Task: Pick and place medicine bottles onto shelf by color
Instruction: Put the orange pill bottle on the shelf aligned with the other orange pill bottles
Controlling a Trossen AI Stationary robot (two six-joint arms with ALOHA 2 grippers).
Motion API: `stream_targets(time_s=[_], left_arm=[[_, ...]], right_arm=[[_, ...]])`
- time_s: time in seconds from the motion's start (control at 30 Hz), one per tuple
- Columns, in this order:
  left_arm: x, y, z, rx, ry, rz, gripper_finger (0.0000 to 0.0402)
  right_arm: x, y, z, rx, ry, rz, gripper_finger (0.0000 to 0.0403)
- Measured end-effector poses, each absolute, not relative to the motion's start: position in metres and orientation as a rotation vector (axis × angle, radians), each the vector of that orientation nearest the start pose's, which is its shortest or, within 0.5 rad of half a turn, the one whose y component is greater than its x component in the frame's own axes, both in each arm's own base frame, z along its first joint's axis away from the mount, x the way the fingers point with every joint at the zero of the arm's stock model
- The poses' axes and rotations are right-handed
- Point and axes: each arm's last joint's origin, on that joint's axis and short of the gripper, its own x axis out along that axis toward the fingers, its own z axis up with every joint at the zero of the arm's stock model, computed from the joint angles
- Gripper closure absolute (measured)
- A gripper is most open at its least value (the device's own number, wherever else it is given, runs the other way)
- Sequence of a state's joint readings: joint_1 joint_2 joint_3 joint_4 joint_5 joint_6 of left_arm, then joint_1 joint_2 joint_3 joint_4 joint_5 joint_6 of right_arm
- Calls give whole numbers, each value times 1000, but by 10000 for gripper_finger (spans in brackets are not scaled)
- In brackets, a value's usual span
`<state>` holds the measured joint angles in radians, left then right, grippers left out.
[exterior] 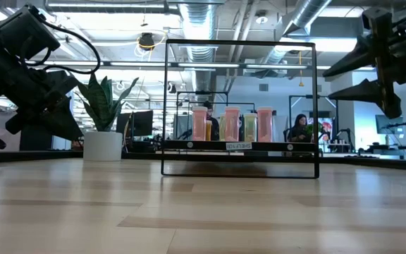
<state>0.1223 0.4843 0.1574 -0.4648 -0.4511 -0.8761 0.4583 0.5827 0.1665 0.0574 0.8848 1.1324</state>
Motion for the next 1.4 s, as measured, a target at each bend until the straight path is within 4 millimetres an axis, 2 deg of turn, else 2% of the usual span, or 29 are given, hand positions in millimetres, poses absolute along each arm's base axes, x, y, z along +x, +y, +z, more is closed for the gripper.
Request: stream_targets(time_s=[0.63, 0.87, 1.4], left_arm=[[101, 25, 138, -671, 496, 845, 310], [100, 27, 139, -534, 500, 882, 310], [101, 27, 140, -468, 532, 844, 310]], right_arm=[[125, 37, 174, 884, 14, -523, 163], [125, 37, 174, 884, 14, -523, 163], [125, 37, 174, 885, 14, -523, 163]])
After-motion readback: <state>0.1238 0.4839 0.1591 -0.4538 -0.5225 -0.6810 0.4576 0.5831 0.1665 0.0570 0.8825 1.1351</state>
